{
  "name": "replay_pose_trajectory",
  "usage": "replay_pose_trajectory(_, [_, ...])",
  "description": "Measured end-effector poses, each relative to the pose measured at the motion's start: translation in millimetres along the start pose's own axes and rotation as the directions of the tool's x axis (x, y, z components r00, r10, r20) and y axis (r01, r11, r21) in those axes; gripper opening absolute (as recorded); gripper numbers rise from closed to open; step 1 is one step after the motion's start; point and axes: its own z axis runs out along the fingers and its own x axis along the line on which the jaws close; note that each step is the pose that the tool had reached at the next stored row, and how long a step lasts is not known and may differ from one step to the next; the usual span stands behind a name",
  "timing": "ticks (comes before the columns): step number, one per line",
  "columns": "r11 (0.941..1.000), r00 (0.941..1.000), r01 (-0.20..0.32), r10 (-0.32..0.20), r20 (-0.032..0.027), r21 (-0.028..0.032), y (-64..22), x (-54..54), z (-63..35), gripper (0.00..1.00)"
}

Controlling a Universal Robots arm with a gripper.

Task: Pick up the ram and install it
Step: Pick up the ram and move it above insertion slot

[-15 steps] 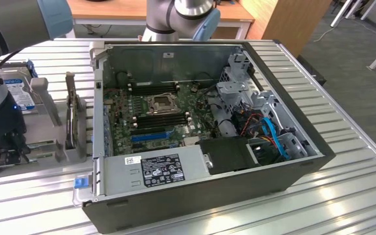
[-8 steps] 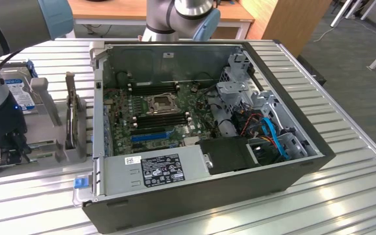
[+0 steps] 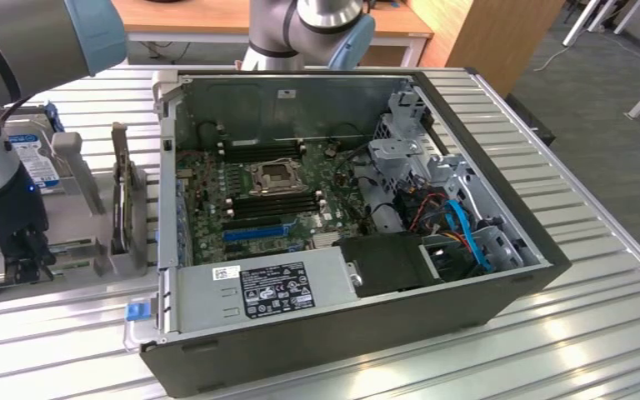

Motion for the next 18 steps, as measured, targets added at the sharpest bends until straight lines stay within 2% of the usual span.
replay_pose_trajectory(15, [1.0000,1.0000,0.000,0.000,0.0000,-0.0001,-0.1,-0.2,1.5,0.29])
replay_pose_trajectory(17, [1.0000,1.0000,0.000,0.000,-0.0001,0.0000,-0.1,-0.2,1.5,0.28])
replay_pose_trajectory(18, [1.0000,1.0000,0.000,0.000,-0.0001,-0.0001,0.0,-0.2,1.5,0.21])
